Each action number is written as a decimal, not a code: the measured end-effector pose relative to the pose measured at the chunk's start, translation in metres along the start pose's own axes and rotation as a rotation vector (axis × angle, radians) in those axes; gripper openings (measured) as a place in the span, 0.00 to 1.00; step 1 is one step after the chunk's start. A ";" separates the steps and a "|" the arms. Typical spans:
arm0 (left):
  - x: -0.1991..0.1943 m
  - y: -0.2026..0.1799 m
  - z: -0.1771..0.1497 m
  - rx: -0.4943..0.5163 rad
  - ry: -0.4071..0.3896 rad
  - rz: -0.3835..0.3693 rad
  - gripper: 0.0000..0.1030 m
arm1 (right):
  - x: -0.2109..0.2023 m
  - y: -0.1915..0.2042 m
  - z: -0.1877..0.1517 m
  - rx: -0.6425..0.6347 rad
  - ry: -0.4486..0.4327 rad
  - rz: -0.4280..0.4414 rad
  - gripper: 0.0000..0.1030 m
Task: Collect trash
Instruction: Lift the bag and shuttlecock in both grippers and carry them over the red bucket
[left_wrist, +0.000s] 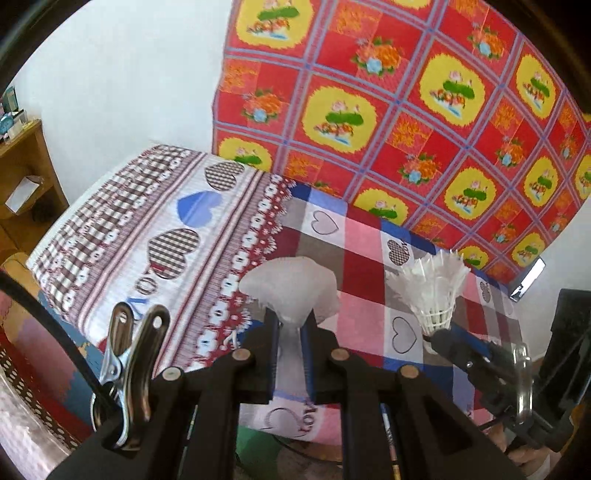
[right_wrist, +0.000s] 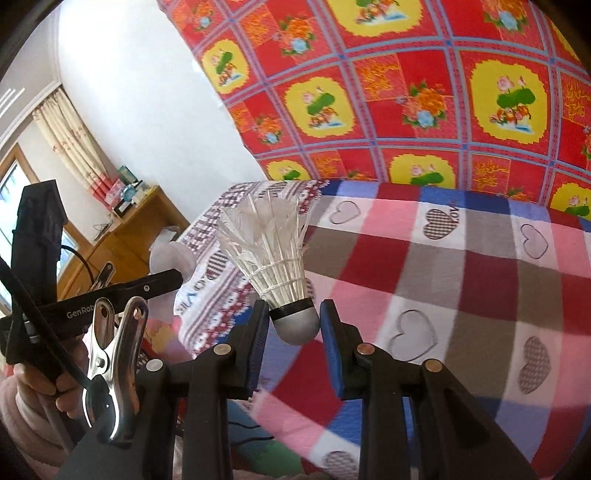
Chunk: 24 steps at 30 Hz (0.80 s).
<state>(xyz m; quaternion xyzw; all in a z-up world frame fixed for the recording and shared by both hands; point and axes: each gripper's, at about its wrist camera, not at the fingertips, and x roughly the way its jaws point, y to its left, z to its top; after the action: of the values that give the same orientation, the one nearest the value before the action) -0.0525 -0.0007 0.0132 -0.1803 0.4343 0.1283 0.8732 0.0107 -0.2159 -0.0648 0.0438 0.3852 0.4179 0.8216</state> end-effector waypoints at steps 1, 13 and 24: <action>-0.003 0.004 0.000 0.004 -0.004 0.000 0.11 | 0.000 0.006 -0.001 -0.001 -0.007 0.000 0.29; -0.059 0.071 0.000 0.042 -0.092 -0.002 0.11 | 0.010 0.098 -0.008 -0.035 -0.056 0.028 0.29; -0.104 0.142 0.006 -0.022 -0.155 0.046 0.11 | 0.046 0.184 0.002 -0.111 -0.053 0.138 0.29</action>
<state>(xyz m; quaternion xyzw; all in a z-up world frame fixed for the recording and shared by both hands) -0.1635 0.1228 0.0710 -0.1695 0.3679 0.1666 0.8990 -0.0919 -0.0630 -0.0187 0.0357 0.3359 0.4928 0.8019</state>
